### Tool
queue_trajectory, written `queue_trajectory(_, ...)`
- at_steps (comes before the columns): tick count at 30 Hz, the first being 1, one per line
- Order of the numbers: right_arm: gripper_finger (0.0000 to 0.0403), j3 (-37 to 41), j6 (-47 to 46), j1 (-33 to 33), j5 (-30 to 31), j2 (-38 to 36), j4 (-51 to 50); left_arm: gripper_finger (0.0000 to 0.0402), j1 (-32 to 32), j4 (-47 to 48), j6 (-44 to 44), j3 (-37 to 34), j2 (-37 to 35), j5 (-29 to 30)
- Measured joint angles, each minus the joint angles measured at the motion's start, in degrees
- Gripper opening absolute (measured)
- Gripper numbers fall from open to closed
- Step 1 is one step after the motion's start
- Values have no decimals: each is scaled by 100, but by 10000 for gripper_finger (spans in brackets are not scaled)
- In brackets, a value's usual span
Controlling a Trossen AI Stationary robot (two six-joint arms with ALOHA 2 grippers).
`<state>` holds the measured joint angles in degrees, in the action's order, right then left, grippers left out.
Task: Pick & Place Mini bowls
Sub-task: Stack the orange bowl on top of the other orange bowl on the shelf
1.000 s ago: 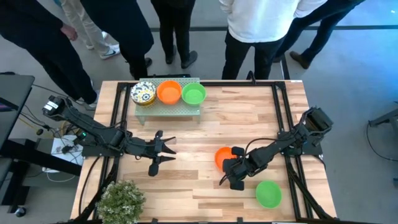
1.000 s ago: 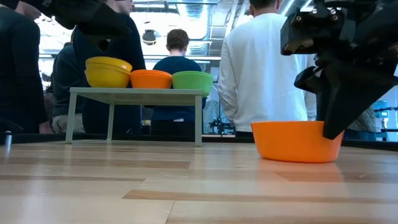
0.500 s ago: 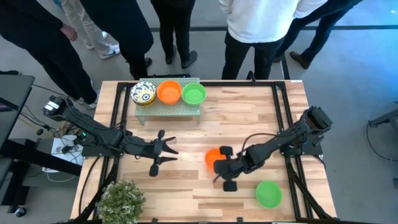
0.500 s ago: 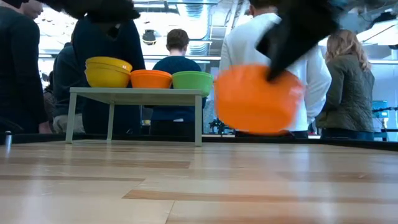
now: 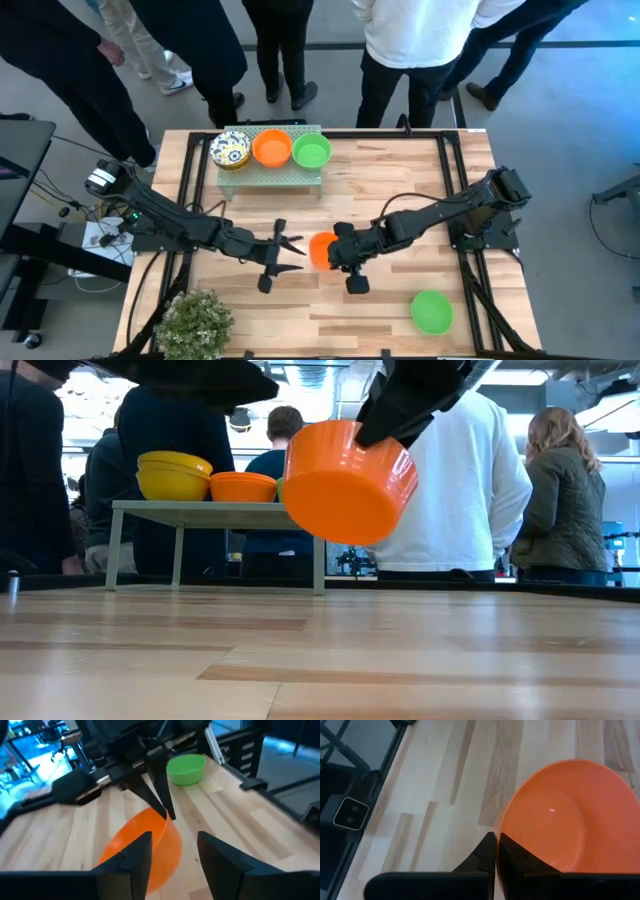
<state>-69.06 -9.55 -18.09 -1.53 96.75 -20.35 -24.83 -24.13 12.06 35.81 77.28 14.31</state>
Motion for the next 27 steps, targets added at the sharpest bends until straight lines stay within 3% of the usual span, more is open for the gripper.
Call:
queue_trajectory(6,2,0,176,64,-313,0,-17,178,209,3,506,451,544,-15)
queue_trajectory(9,3,0,425,64,-318,0,-18,176,384,2,485,530,699,-377)
queue_trajectory(13,4,0,749,65,-318,0,-18,164,574,11,195,549,925,-853)
queue_trajectory(27,13,2,1169,305,-364,4,9,107,624,135,223,551,1173,-944)
